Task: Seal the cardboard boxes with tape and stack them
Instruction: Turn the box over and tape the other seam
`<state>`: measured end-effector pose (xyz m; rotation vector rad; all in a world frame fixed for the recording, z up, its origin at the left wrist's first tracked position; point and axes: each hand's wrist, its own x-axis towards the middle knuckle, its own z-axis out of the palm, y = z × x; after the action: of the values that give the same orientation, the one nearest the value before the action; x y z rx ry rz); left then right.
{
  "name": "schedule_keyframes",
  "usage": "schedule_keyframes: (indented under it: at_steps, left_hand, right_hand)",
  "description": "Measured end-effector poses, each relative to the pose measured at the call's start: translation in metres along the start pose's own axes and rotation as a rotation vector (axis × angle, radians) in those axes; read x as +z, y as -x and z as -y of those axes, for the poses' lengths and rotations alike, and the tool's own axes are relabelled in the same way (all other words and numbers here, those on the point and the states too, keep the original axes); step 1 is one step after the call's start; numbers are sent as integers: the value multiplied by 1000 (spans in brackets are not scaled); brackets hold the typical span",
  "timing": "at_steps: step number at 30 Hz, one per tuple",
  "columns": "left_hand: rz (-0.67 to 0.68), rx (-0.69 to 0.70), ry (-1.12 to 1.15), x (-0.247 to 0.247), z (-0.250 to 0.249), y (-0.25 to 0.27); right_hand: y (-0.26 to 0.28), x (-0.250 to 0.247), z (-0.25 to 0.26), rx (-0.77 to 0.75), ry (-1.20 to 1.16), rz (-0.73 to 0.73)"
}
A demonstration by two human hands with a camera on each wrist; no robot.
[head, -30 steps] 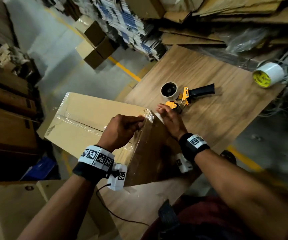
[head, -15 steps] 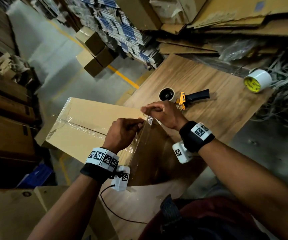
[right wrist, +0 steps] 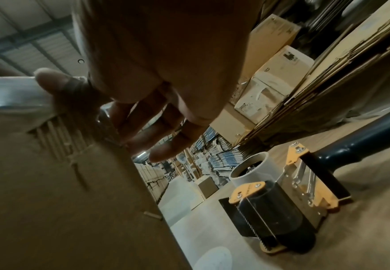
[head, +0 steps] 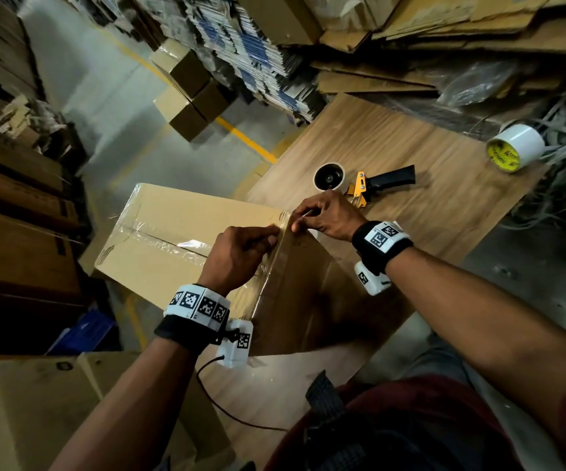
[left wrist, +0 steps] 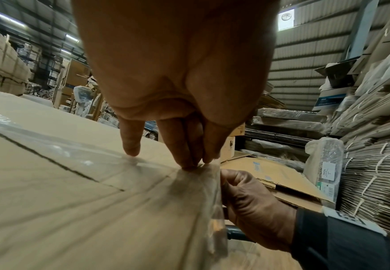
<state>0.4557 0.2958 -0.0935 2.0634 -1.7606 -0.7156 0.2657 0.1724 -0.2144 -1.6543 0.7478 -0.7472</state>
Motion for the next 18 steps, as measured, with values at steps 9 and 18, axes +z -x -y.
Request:
schedule_keyframes:
  at_steps: [9,18]
  left_hand:
    - [-16,13,-35,4,-2,5]
    - [0,8,-129,6,-12,10]
  right_hand:
    - [60,55,-42,-38,271,-151]
    - [84,111,-46,-56,567,-287]
